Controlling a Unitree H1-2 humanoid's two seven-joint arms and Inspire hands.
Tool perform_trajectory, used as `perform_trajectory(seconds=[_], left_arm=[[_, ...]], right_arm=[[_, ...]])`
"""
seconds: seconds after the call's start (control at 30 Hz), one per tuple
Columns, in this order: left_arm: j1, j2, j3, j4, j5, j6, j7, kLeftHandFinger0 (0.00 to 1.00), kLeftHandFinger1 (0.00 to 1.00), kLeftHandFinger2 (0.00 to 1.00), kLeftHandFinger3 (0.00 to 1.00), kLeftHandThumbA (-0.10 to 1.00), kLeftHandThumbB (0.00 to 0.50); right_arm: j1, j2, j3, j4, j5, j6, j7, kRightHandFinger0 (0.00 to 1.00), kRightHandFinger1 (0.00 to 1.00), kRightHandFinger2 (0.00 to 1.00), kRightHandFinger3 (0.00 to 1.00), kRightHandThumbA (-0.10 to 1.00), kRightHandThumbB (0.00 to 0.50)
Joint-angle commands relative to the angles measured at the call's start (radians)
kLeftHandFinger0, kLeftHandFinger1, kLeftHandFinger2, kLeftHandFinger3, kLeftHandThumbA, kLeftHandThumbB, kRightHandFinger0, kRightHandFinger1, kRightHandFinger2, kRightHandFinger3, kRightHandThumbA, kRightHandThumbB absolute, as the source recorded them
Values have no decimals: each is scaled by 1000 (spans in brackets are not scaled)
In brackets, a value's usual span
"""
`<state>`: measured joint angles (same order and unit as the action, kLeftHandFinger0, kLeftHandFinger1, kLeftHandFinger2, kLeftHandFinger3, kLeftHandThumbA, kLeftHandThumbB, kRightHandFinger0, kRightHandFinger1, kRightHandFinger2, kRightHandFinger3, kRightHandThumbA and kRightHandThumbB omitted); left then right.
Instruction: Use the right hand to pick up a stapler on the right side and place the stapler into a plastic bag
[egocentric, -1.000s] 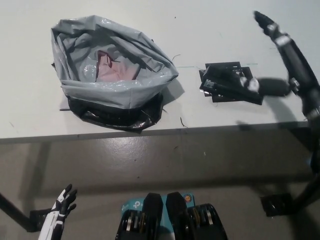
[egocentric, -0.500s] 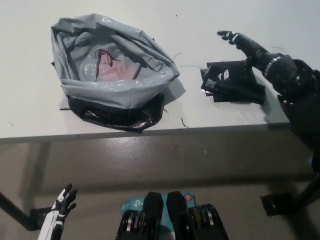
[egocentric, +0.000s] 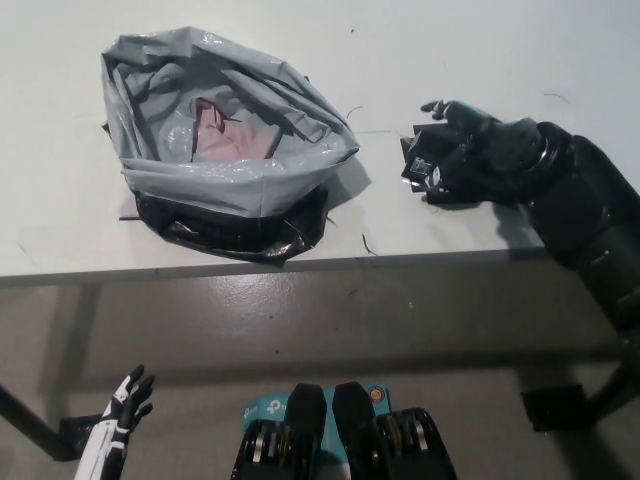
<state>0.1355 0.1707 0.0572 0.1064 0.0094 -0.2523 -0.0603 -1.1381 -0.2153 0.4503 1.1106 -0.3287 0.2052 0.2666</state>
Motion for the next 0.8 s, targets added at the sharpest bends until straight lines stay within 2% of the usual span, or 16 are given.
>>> perform_trajectory(seconds=[0.0,0.1,0.13,0.27,0.37,0.47,0.5,0.53,0.57,0.6,0.63,0.67,0.7,0.73,0.77], left_arm=[[-6,20,2,-23,-10,-40,-14,1000,1000,1000,1000,1000,87],[-3,18,2,-26,-9,-37,-13,1000,1000,1000,1000,1000,89],[-3,19,2,-28,-11,-33,-14,1000,1000,1000,1000,1000,78],[-7,21,2,-25,-8,-41,-15,1000,1000,1000,1000,1000,74],[-11,23,4,-25,-10,-37,-15,1000,1000,1000,1000,1000,77],[-9,22,3,-30,-5,-29,-13,1000,1000,1000,1000,1000,89],[-10,22,3,-28,-2,-31,-11,1000,1000,1000,1000,1000,86],[-9,21,4,-29,-5,-31,-11,1000,1000,1000,1000,1000,83],[-8,21,4,-29,-6,-31,-11,1000,1000,1000,1000,1000,81],[-10,22,3,-29,-4,-31,-12,1000,1000,1000,1000,1000,80],[-12,22,2,-26,-3,-32,-12,1000,1000,1000,1000,1000,83],[-14,22,2,-22,-1,-35,-11,1000,1000,1000,1000,1000,91],[-14,23,2,-22,-1,-36,-11,1000,1000,1000,1000,1000,95],[-13,24,2,-23,-1,-35,-12,1000,1000,1000,1000,1000,102],[-13,25,2,-25,0,-33,-12,1000,1000,1000,1000,1000,104]], right_arm=[[-79,-4,1,39,-38,-52,-38,1000,1000,1000,1000,919,356],[-75,-3,5,64,-44,-69,-33,1000,1000,1000,1000,926,348],[-76,-3,11,73,-51,-71,-26,1000,1000,1000,1000,934,323],[-80,-2,5,117,-48,-76,-23,1000,1000,1000,1000,955,369],[-83,-1,5,137,-54,-70,-34,1000,1000,1000,1000,953,382],[-82,-7,9,144,-64,-80,-36,1000,1000,1000,1000,945,365],[-81,-10,3,147,-60,-96,-36,813,859,1000,1000,896,352],[-78,-9,-9,146,-52,-97,-44,517,546,714,1000,793,289],[-78,-8,-12,146,-51,-95,-47,354,441,627,912,733,293],[-78,-6,-10,148,-55,-92,-54,447,689,743,819,583,252],[-75,-6,5,143,-74,-98,-76,973,1000,1000,932,386,219],[-72,-5,12,137,-85,-108,-98,918,998,944,864,303,196],[-69,-3,12,132,-87,-110,-107,788,850,829,766,178,193],[-67,-1,10,127,-87,-108,-113,692,741,721,625,132,193],[-66,1,8,126,-88,-109,-117,613,697,686,572,93,192]])
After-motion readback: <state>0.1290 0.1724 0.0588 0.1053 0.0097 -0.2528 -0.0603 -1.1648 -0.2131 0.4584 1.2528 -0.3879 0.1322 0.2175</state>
